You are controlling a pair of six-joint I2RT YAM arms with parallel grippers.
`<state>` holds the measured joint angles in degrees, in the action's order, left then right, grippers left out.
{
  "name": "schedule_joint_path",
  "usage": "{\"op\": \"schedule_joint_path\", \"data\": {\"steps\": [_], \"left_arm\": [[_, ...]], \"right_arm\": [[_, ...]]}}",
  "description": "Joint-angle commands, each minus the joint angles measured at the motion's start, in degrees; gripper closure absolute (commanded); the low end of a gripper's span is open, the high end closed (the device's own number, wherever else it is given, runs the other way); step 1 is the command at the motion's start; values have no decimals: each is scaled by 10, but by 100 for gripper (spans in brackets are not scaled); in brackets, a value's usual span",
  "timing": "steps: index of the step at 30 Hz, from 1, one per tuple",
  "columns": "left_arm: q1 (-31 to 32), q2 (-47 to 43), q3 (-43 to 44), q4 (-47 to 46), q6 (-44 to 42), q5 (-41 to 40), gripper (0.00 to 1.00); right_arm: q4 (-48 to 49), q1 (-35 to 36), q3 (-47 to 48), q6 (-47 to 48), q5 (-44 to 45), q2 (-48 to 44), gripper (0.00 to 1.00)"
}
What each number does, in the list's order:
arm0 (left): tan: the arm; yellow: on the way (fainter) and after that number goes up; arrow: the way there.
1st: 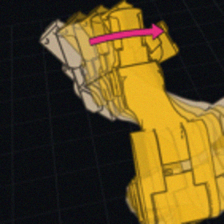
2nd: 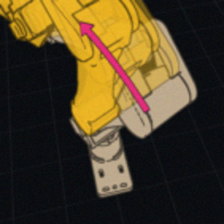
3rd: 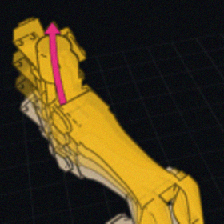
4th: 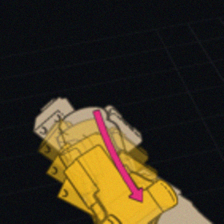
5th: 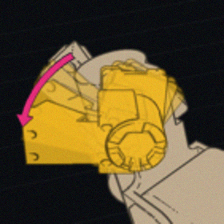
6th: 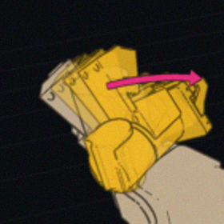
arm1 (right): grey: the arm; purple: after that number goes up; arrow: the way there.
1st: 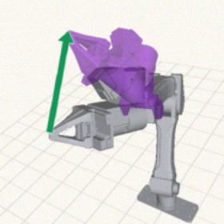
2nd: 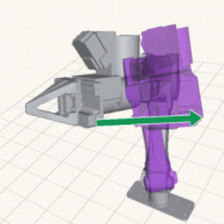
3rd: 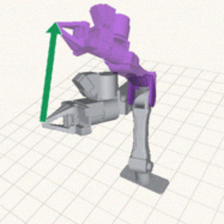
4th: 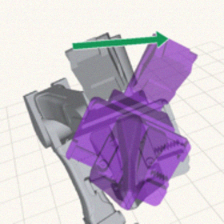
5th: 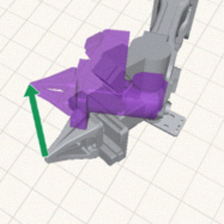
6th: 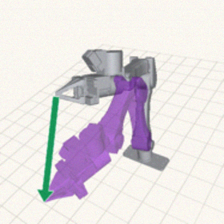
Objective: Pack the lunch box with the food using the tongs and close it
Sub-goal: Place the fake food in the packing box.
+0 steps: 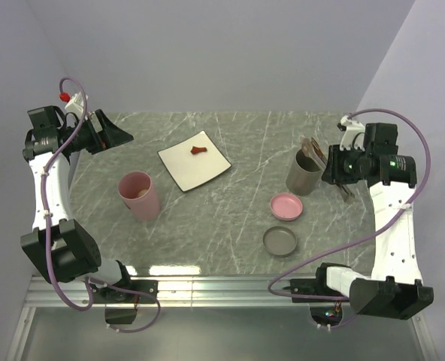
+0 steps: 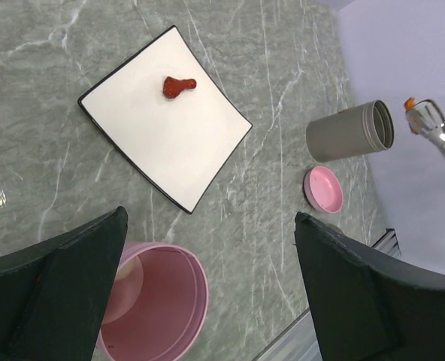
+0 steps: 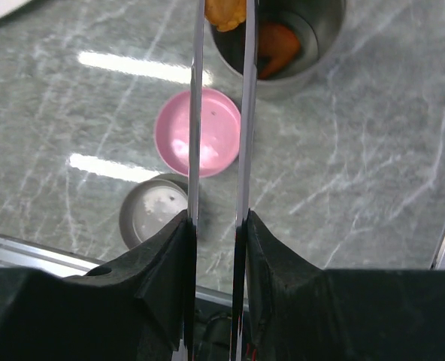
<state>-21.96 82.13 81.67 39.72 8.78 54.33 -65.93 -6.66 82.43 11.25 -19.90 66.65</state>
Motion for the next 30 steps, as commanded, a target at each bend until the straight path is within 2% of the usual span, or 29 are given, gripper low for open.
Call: {"op": "schedule_joint_path", "data": {"steps": [1,14,23,30], "left_arm": [[0,-28,10,-30,11,23,0],[0,-35,3,-31,9,21,1],[-1,-29,12,-27,5,18,1],[-1,-28,14,-28,8,18,1]], "right_arm": [[16,-32,-31,20,14,-26,69],[54,-49,-61,21,13,4,67],[45,-49,-39,21,5,20,48],[21,-49,4,26,-19,23,47]]}}
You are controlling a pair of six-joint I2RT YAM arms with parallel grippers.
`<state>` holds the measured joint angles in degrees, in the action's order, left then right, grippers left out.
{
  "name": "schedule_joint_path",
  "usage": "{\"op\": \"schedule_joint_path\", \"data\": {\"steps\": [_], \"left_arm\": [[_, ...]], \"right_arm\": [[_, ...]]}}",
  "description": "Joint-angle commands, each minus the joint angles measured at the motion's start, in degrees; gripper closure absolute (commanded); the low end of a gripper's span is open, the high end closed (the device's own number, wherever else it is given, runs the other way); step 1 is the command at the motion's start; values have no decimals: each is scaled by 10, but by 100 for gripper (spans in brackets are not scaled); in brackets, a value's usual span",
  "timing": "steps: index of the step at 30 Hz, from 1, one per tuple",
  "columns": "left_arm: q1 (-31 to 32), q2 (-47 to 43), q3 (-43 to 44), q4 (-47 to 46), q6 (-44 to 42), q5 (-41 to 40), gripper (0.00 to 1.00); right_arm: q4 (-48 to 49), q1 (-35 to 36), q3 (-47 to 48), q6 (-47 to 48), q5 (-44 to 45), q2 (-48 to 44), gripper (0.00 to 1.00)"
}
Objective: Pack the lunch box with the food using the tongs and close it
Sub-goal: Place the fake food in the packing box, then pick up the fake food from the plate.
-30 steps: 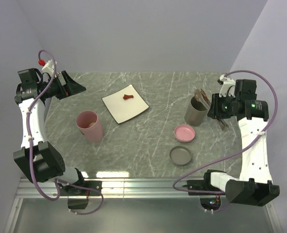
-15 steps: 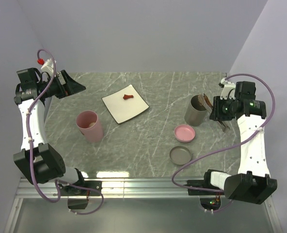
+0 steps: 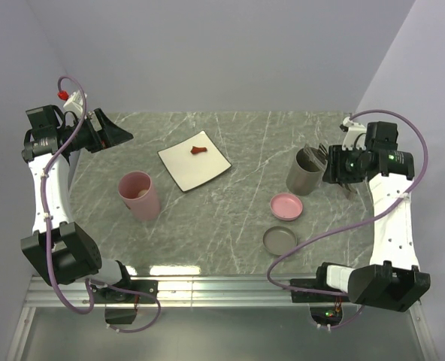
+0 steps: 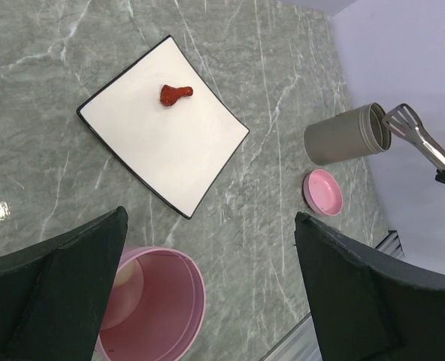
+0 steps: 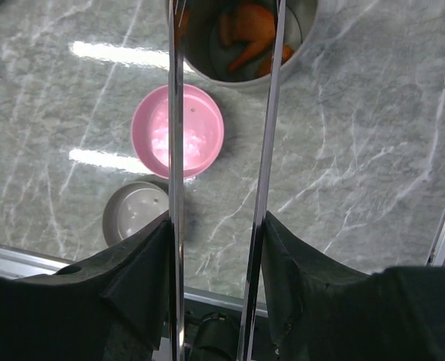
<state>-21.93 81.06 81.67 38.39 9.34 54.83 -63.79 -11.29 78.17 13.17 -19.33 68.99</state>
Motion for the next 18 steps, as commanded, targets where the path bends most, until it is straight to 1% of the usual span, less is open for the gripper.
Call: {"op": "schedule_joint_path", "data": {"steps": [1,4,7,8,10,11,14,15,18], "left_arm": [[0,-18,15,-14,1,14,1],[0,-15,17,-12,0,13,1],[0,-12,19,-7,-6,16,1],[-1,-11,21,-4,-8,19,1],[0,-6,23,4,-15,23,1],[-1,-6,24,5,-16,26,1],[-1,-3,24,12,-20,30,1],[0,-3,25,13,-22,29,1],[0,-1,25,19,-28,27,0]], "right_arm": [[-5,-3,56,9,-30,3,47],[-12,6,97,11,-61,21,47],[-16,54,139,6,-59,54,47],[-11,89,148,5,-60,61,47],[2,128,172,-3,-60,83,47],[14,162,181,-7,-62,91,47],[32,208,223,-15,-71,140,47],[37,237,239,-14,-73,153,47],[68,287,252,-7,-72,200,48]]}}
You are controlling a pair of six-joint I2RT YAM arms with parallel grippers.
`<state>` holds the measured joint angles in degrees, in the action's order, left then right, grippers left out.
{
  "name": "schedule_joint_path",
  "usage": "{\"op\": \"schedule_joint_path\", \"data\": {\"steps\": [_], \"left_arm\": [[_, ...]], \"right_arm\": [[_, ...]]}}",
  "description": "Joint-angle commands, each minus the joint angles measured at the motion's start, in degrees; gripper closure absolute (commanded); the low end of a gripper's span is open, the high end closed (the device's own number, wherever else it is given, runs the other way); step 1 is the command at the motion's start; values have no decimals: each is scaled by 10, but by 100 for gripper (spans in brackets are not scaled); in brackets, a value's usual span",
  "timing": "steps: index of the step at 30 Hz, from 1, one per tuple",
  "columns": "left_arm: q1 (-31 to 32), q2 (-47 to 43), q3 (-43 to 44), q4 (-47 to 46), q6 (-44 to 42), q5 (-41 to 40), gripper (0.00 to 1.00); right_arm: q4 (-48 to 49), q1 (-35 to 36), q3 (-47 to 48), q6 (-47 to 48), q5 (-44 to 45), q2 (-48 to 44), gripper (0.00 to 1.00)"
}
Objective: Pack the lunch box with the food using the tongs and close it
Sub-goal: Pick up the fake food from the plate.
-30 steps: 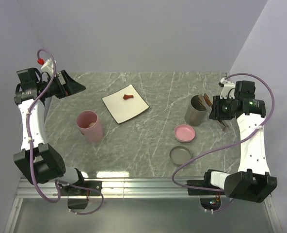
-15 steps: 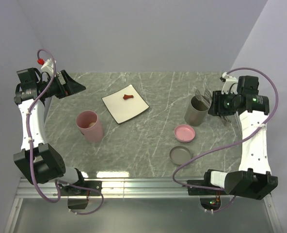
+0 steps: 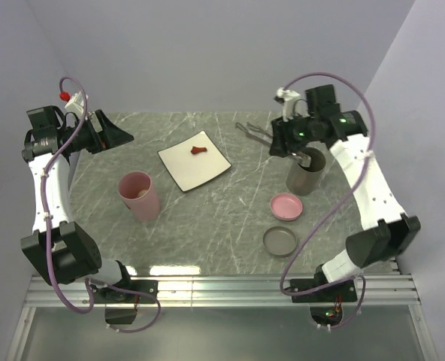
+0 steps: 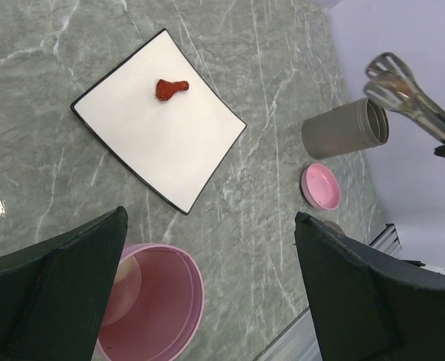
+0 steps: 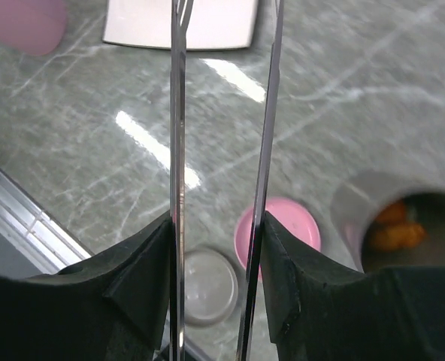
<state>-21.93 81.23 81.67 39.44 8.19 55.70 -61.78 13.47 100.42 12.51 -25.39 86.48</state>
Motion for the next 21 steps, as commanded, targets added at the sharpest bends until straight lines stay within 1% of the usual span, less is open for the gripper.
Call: {"op": "schedule_joint_path", "data": {"steps": [1,5,10,17,21], "left_arm": [[-1,-2,25,9,-19,18,1],[0,1,25,13,-22,16,1],[-1,7,26,15,-25,14,1],[-1,16,24,18,-28,12,1],[0,19,23,21,-36,6,1]], "right_arm": [[56,52,30,1,-12,47,48],[102,97,47,16,-5,106,48],[129,137,99,28,9,199,48],[152,170,170,52,34,296,48],[168,176,179,68,52,331,48]]}}
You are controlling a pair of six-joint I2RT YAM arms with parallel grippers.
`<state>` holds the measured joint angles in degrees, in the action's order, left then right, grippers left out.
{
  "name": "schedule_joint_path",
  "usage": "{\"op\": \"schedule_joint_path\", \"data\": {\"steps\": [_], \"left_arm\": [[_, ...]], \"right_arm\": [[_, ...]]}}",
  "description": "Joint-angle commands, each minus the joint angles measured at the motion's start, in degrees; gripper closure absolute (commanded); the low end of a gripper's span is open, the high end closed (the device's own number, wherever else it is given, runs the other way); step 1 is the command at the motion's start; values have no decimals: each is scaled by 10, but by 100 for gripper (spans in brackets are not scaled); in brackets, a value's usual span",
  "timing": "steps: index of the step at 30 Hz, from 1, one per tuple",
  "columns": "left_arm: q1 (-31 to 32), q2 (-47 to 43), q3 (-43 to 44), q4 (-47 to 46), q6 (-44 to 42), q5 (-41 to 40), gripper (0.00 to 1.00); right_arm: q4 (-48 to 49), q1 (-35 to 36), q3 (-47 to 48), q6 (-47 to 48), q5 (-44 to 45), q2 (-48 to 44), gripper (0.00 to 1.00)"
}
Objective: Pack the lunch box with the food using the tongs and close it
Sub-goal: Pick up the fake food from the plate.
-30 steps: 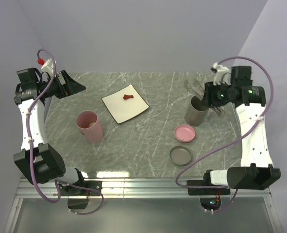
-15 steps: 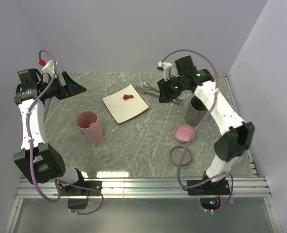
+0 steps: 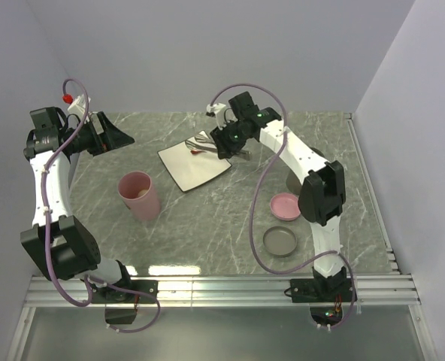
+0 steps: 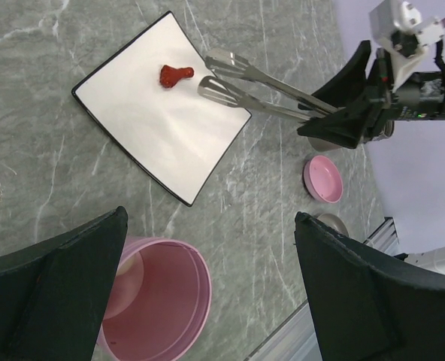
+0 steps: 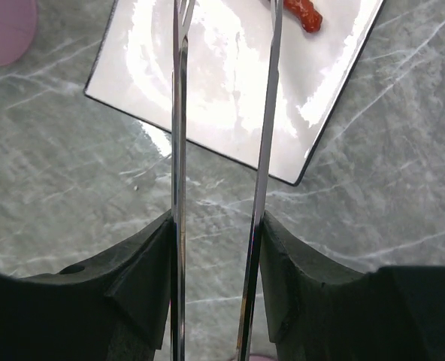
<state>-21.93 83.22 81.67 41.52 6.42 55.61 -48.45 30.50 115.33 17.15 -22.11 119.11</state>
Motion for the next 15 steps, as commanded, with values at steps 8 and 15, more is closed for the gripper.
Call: {"op": "schedule_joint_path", "data": {"steps": [8,15], "left_arm": [[-1,4,14,-5,-19,8,1],[0,7,17,-1,-25,4,1]], "right_arm": [[63,17,18,59,53,38,48],[74,19,3,76,57,48,48]]}}
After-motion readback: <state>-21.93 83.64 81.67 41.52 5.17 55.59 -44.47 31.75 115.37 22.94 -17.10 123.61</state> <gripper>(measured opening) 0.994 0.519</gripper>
